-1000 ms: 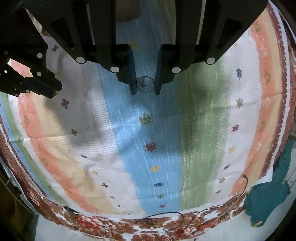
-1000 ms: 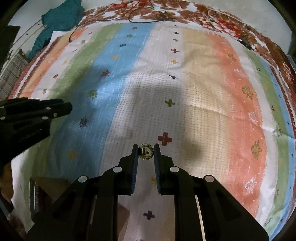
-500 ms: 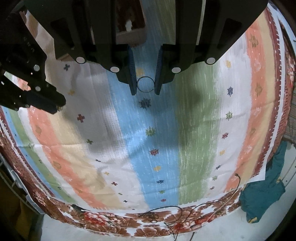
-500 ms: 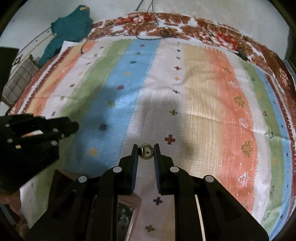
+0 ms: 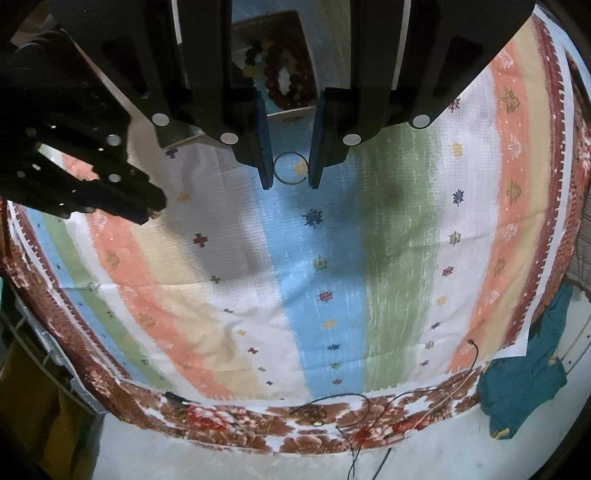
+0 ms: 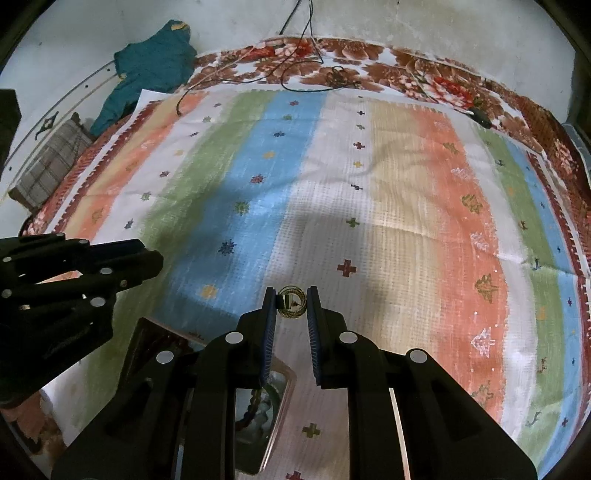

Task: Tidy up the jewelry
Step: 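Carry the clear ring with the left tool while the right carries the gold ring to the tin, then lower both rings into the silver tin and open both tools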

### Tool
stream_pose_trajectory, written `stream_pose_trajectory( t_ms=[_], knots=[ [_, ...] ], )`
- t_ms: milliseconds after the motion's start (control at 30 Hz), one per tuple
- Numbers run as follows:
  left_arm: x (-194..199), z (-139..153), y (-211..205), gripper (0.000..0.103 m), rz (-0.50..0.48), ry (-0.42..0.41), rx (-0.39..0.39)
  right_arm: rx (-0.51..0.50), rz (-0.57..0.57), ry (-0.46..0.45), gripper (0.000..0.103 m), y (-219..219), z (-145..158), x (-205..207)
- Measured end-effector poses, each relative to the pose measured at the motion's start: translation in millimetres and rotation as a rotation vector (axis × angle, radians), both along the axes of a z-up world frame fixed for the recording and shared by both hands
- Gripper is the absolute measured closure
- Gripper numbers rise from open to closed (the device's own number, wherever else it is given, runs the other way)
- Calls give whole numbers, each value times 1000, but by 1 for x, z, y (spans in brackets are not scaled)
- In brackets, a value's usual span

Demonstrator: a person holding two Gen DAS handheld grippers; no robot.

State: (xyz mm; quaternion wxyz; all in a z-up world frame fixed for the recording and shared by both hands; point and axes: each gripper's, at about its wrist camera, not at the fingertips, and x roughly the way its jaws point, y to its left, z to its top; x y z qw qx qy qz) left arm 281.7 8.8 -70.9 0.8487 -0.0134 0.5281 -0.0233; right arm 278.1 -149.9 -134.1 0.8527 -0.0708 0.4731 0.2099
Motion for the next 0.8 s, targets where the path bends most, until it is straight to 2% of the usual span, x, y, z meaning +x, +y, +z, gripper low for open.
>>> stream_pose_trajectory(
  t_ms=[800],
  knots=[
    [-44,27,-1,84,-5,-58,-60,8,55,-1,86,2,9,-39]
  ],
)
